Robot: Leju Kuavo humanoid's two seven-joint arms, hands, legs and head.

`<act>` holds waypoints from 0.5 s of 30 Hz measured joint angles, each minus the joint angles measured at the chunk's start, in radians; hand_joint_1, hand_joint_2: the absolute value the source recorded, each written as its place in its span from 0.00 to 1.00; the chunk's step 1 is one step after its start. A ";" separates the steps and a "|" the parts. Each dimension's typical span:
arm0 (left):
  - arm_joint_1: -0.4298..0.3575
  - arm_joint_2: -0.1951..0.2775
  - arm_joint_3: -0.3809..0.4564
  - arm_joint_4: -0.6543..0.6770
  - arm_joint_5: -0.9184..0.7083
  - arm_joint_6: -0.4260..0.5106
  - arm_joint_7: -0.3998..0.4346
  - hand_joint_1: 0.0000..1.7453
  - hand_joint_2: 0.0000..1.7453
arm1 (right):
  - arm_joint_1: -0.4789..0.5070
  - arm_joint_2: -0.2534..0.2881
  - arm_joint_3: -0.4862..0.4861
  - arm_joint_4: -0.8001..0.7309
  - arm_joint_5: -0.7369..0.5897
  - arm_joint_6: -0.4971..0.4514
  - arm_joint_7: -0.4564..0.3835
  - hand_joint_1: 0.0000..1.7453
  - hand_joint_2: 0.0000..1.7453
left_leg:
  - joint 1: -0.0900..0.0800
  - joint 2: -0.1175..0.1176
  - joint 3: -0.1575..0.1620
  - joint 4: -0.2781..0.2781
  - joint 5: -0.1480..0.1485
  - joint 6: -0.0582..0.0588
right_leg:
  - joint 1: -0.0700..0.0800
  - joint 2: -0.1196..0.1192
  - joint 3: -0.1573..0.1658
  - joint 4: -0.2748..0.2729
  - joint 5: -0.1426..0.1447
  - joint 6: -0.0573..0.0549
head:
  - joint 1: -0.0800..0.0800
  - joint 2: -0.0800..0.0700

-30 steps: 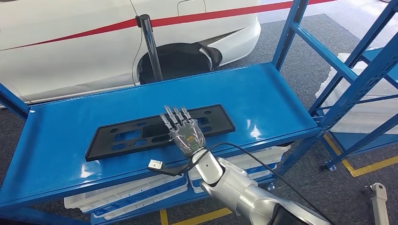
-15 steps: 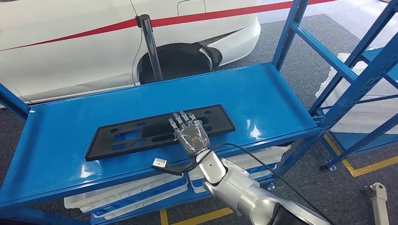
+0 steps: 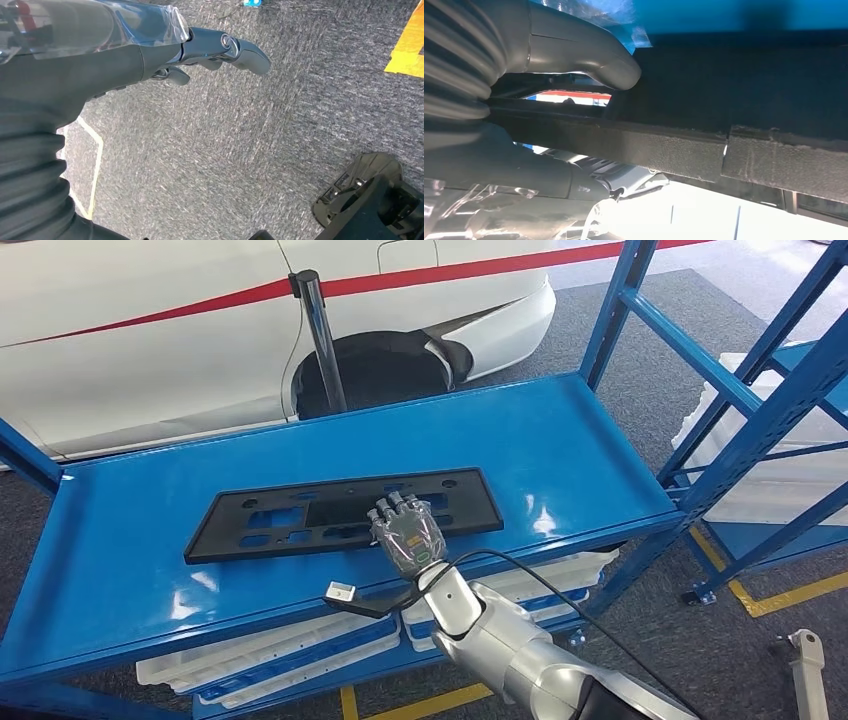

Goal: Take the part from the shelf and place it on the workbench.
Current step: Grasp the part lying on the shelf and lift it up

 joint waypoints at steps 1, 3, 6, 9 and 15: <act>0.000 0.000 0.000 0.000 0.000 0.000 0.000 0.00 1.00 | 0.000 0.001 0.000 0.001 -0.003 -0.003 -0.003 1.00 1.00 | 0.000 0.000 0.000 0.000 0.000 0.000 | 0.000 0.000 0.000 0.000 0.000 0.000 | 0.000 0.000; 0.000 0.000 0.000 0.000 0.001 0.000 0.000 0.00 1.00 | 0.002 0.003 0.000 0.002 -0.013 -0.012 -0.013 1.00 1.00 | 0.000 0.000 0.000 0.000 0.000 0.000 | 0.000 0.000 0.000 0.000 0.000 0.000 | 0.000 0.000; 0.001 0.000 0.000 0.000 0.005 0.006 0.000 0.00 1.00 | 0.009 0.010 -0.001 0.002 -0.040 -0.040 -0.041 1.00 1.00 | 0.000 0.000 0.000 0.000 0.000 0.000 | 0.000 0.000 0.000 0.000 0.000 0.000 | 0.000 0.000; 0.004 0.000 0.000 0.000 0.016 0.016 0.000 0.00 1.00 | 0.022 0.019 -0.004 -0.005 -0.073 -0.079 -0.080 1.00 1.00 | 0.000 0.000 0.000 0.000 0.000 0.000 | 0.000 0.000 0.000 0.000 0.000 0.000 | 0.000 0.000; 0.020 0.001 0.002 0.000 0.031 0.036 -0.005 0.00 1.00 | 0.063 0.032 -0.013 -0.099 -0.159 -0.100 -0.152 1.00 1.00 | 0.000 0.000 0.000 0.000 0.000 0.000 | 0.001 0.000 0.000 0.000 0.000 0.000 | 0.000 0.000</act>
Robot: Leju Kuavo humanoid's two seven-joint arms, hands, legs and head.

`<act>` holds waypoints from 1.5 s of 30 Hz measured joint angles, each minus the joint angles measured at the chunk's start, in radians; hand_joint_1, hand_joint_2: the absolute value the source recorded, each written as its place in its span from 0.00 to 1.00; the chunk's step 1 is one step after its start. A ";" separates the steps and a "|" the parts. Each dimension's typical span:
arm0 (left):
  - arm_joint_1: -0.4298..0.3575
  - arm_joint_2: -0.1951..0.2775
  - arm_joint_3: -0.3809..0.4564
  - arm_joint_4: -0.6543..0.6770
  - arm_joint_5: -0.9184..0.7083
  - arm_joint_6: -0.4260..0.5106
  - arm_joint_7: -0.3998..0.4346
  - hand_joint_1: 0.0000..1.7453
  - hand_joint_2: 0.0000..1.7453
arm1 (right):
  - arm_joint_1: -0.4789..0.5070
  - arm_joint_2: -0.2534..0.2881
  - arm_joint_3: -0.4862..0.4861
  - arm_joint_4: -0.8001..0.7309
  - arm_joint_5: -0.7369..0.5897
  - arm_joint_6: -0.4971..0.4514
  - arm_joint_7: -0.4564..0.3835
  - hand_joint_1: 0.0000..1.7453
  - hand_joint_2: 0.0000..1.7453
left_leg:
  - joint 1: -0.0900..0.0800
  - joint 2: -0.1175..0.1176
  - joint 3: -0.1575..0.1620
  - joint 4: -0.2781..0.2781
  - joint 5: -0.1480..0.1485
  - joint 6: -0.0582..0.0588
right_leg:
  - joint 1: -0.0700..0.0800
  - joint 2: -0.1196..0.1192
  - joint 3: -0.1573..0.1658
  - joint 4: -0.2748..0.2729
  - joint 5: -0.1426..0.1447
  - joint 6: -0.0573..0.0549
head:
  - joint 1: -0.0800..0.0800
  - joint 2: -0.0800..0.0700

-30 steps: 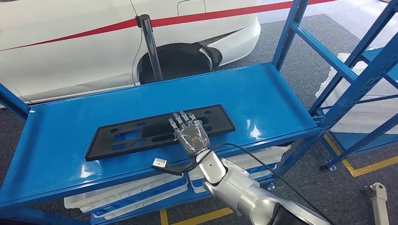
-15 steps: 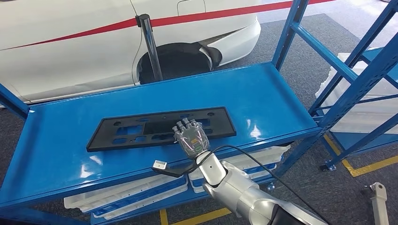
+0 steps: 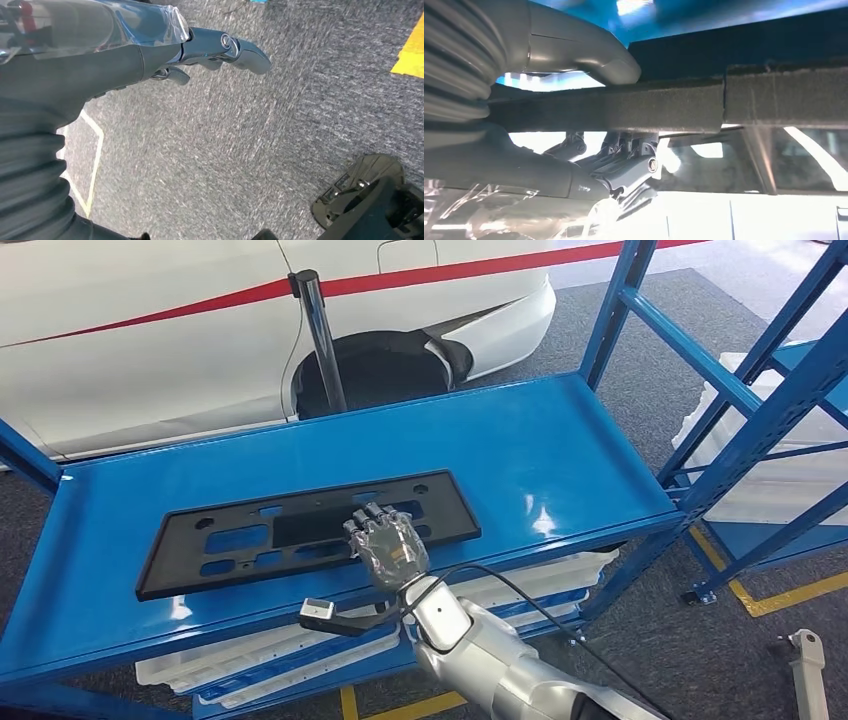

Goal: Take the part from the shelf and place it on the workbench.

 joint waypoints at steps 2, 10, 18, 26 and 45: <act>0.005 0.001 0.001 0.000 0.006 0.008 -0.004 0.00 1.00 | 0.021 0.000 -0.006 -0.069 -0.021 -0.002 -0.015 1.00 1.00 | 0.000 0.000 0.000 0.000 0.000 0.000 | 0.000 0.000 0.000 0.000 0.000 0.000 | 0.000 0.000; 0.026 0.003 0.009 0.000 0.023 0.050 -0.037 0.00 1.00 | 0.108 -0.045 -0.080 -0.478 -0.153 -0.002 -0.050 1.00 1.00 | 0.001 0.000 -0.001 0.000 0.000 0.000 | 0.000 0.000 -0.001 0.000 0.000 0.000 | 0.000 0.000; 0.034 0.006 0.033 0.002 0.045 0.073 -0.067 0.00 1.00 | 0.209 -0.137 -0.220 -0.873 -0.269 -0.002 -0.163 1.00 1.00 | 0.000 0.001 -0.001 0.002 0.000 0.000 | -0.001 0.001 -0.002 0.000 0.000 0.000 | 0.000 0.000; 0.049 0.014 0.132 0.002 0.254 -0.031 -0.377 0.00 1.00 | 0.373 -0.191 -0.450 -1.220 -0.724 -0.002 -0.328 1.00 1.00 | 0.000 0.001 -0.001 0.002 0.000 -0.001 | 0.000 0.001 -0.002 0.000 0.000 0.000 | 0.000 0.000; 0.052 0.029 0.274 0.002 0.292 -0.078 -0.344 0.00 1.00 | 0.478 -0.281 -0.537 -1.565 -1.087 -0.002 -0.499 1.00 1.00 | 0.000 0.001 -0.001 0.002 0.000 -0.001 | 0.000 0.001 -0.002 0.000 0.000 0.000 | 0.000 0.000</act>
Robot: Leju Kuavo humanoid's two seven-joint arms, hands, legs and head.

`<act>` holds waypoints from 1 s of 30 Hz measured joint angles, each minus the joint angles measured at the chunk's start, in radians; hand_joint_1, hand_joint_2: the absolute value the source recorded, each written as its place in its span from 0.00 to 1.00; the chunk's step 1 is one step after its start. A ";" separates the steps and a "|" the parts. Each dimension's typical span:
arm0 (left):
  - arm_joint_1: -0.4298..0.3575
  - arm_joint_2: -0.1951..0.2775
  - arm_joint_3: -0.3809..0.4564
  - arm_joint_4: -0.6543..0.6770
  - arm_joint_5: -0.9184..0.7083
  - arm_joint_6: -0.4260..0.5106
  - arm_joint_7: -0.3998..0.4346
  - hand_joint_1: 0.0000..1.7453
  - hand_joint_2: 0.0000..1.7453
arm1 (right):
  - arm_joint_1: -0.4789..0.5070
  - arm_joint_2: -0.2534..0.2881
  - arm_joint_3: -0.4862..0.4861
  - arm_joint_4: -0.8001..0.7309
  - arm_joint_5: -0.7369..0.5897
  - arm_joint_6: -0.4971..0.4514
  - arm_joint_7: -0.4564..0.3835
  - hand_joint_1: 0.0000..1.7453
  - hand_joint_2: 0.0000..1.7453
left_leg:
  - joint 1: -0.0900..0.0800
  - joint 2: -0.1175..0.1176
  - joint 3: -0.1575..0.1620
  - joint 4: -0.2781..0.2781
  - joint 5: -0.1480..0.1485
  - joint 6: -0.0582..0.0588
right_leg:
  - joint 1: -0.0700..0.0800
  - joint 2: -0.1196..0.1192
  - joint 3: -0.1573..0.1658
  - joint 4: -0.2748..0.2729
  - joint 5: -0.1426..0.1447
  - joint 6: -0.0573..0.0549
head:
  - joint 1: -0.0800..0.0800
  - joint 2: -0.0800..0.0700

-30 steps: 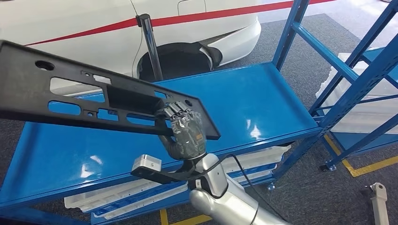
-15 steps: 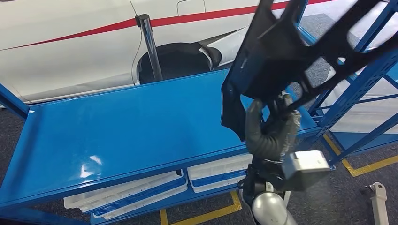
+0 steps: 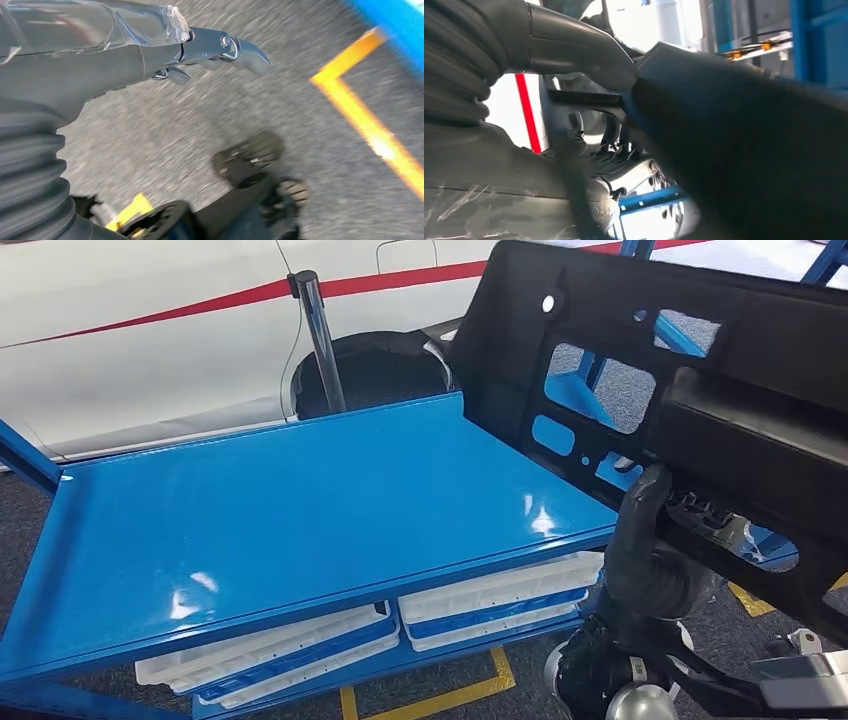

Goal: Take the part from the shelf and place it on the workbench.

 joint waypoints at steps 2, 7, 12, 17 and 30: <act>0.006 0.000 0.003 0.000 -0.009 -0.016 0.012 0.00 1.00 | 0.000 -0.008 0.004 -0.005 -0.072 0.001 -0.038 1.00 1.00 | 0.000 0.000 0.000 0.000 0.000 0.000 | 0.000 0.000 0.000 0.000 0.000 0.000 | 0.000 0.000; 0.016 0.000 0.005 0.000 -0.017 -0.032 -0.008 0.00 1.00 | 0.001 -0.027 0.013 -0.006 -0.141 0.002 -0.082 1.00 1.00 | 0.000 0.000 0.000 0.000 0.000 0.000 | 0.000 0.000 0.000 0.000 0.000 0.000 | 0.000 0.000; 0.016 0.000 0.005 0.000 -0.030 -0.039 -0.004 0.00 1.00 | 0.000 -0.037 0.019 -0.007 -0.157 0.002 -0.086 1.00 1.00 | -0.005 -0.001 -0.003 0.007 0.000 0.013 | -0.007 0.000 -0.001 -0.004 0.007 0.010 | 0.000 0.000; 0.016 -0.002 0.005 0.000 -0.034 -0.036 0.014 0.00 1.00 | -0.001 -0.046 0.029 -0.012 -0.157 0.003 -0.090 1.00 1.00 | 0.011 0.008 0.011 -0.030 0.028 0.025 | -0.007 -0.008 -0.048 0.101 -0.069 0.027 | 0.002 0.000; 0.020 0.004 0.004 0.001 -0.039 -0.035 0.025 0.00 1.00 | 0.008 -0.071 0.050 -0.018 -0.137 0.003 -0.091 1.00 1.00 | 0.038 0.009 -0.048 0.041 0.010 -0.042 | -0.049 -0.015 -0.062 0.060 0.006 0.038 | 0.002 0.000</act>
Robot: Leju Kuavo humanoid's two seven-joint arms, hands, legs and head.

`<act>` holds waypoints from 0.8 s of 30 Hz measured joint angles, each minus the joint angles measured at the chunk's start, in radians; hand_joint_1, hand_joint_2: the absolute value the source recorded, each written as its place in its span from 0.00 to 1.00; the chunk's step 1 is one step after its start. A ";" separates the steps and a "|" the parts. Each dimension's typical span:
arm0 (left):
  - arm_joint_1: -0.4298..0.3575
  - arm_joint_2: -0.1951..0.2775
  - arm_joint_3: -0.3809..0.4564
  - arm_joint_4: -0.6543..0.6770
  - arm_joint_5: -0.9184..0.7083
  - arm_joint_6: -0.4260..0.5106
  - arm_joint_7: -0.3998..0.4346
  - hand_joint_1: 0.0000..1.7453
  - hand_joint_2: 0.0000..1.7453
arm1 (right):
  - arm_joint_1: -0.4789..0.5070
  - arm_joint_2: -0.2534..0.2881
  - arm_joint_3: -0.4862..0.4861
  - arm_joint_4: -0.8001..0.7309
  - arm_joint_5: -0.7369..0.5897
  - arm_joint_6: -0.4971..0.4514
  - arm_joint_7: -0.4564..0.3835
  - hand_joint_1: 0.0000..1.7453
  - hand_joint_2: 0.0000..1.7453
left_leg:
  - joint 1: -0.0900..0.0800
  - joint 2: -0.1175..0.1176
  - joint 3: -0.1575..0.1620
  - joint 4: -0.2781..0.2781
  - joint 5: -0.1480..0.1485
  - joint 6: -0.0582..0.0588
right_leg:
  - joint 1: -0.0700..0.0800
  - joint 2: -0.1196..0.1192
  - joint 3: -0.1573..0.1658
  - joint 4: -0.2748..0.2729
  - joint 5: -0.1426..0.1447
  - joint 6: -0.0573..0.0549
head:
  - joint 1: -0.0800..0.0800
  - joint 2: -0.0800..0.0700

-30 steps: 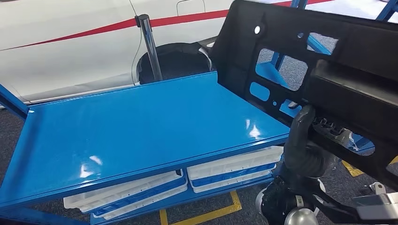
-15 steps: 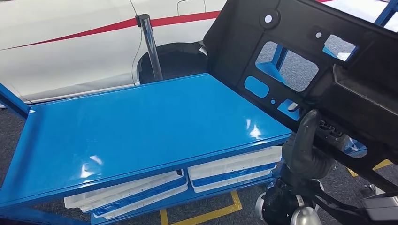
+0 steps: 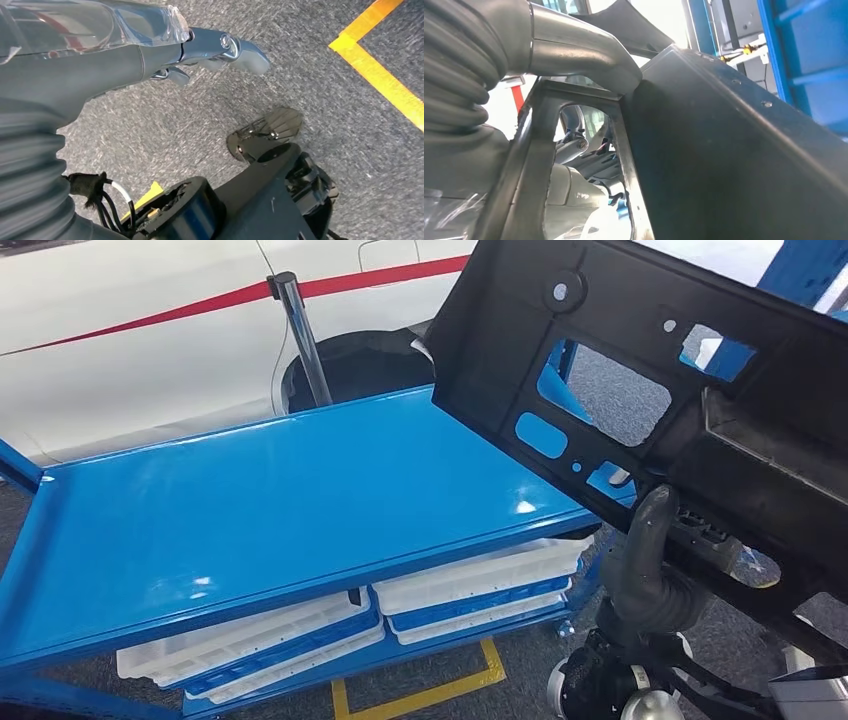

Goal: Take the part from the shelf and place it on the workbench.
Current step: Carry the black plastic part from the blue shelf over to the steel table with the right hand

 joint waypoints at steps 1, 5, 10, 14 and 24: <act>0.001 0.000 0.000 0.000 0.000 -0.001 0.000 0.00 1.00 | 0.000 0.000 0.002 -0.001 0.000 0.000 0.000 1.00 1.00 | 0.002 -0.001 -0.012 0.025 -0.025 -0.002 | 0.001 0.000 -0.009 0.000 0.006 -0.010 | -0.001 0.000; 0.001 0.000 0.000 0.000 -0.001 -0.002 0.000 0.00 1.00 | 0.000 -0.002 0.009 -0.003 0.000 0.000 0.000 1.00 1.00 | -0.008 -0.003 -0.093 0.268 -0.180 0.007 | 0.018 0.001 -0.047 0.000 0.035 -0.033 | -0.004 0.000; -0.003 0.003 0.000 0.000 -0.001 -0.004 0.000 0.00 1.00 | 0.001 -0.005 0.015 -0.004 0.006 0.000 0.000 1.00 1.00 | -0.049 -0.007 0.064 0.074 -0.105 0.077 | 0.044 0.001 -0.086 -0.001 0.075 -0.040 | -0.004 0.000; -0.007 0.007 0.000 0.000 0.000 -0.004 0.000 0.00 1.00 | 0.002 -0.006 0.020 -0.005 0.023 0.000 0.002 1.00 1.00 | -0.069 -0.001 0.104 -0.038 -0.071 0.102 | 0.033 -0.008 -0.089 -0.023 0.114 -0.015 | -0.006 0.000; -0.003 0.004 -0.001 0.000 -0.005 0.001 -0.002 0.00 1.00 | 0.014 -0.019 0.029 -0.006 0.067 0.001 0.003 1.00 1.00 | -0.059 0.014 -0.015 -0.063 0.057 0.082 | 0.028 -0.008 -0.035 0.169 -0.014 0.022 | -0.003 0.000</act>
